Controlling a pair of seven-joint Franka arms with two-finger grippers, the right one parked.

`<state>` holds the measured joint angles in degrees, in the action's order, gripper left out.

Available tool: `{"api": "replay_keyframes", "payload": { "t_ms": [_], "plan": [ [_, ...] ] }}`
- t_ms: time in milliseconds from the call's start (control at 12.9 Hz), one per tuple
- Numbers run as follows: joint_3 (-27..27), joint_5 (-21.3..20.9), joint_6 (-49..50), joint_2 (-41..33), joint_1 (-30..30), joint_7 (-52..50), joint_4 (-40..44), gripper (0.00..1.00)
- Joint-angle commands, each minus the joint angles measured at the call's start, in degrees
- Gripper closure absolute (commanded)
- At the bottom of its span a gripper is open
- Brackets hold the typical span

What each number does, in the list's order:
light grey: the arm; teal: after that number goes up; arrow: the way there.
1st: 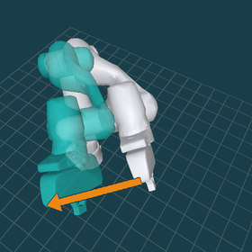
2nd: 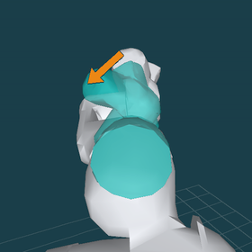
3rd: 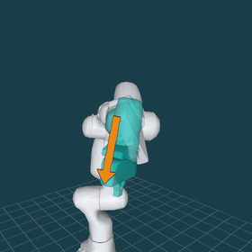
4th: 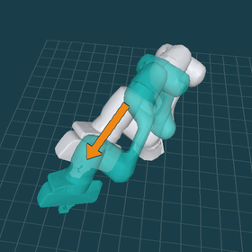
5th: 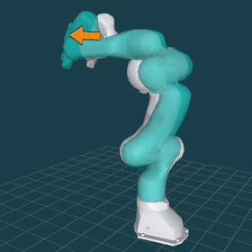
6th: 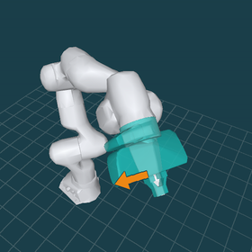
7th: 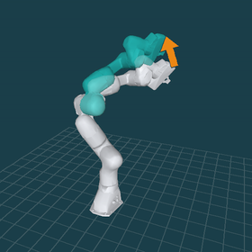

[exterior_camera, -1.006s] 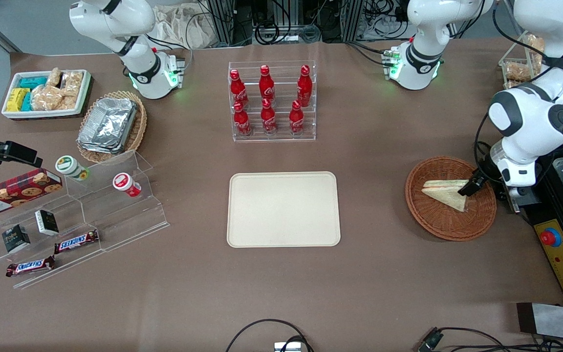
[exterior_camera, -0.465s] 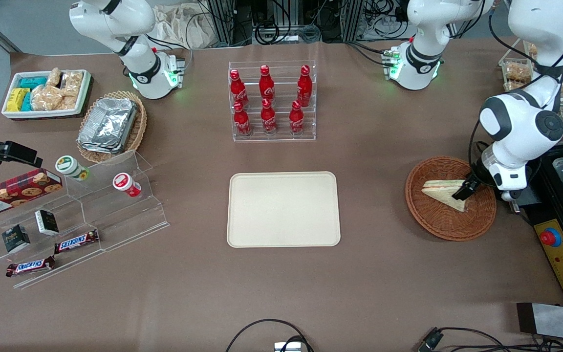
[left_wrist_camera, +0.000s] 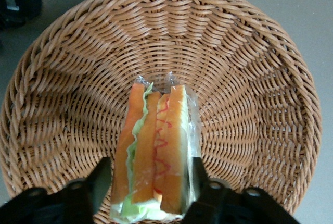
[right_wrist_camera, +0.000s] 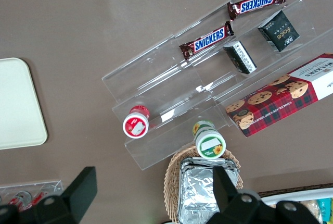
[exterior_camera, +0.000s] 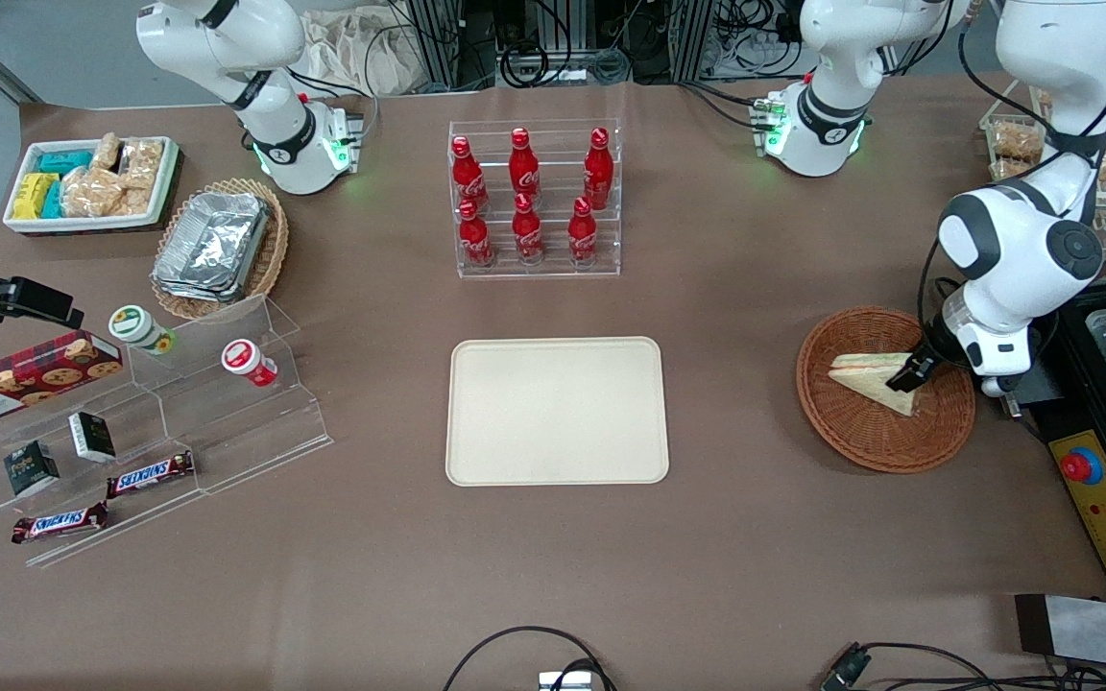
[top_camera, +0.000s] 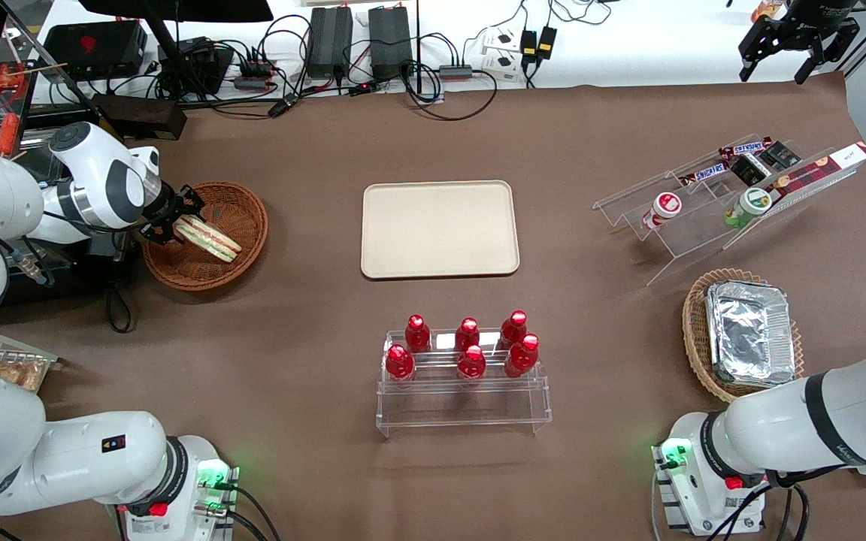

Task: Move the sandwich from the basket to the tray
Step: 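Lower the left gripper and close it on the wrapped sandwich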

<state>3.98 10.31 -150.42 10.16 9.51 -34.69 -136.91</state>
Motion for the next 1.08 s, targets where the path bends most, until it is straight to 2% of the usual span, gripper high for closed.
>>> {"api": "replay_keyframes", "payload": {
  "t_ms": [0,232,697,1006],
  "plan": [
    [0.06,0.76,-1.55,-0.05,-1.24,-0.56,-0.55,0.83],
    [0.15,0.41,-0.50,-1.36,-1.42,0.41,-0.38,0.83],
    [0.15,-1.17,8.80,-8.21,-2.65,4.26,0.50,0.83],
    [3.82,-9.42,16.36,-12.00,-2.65,8.92,2.07,0.83]
  ]
}}
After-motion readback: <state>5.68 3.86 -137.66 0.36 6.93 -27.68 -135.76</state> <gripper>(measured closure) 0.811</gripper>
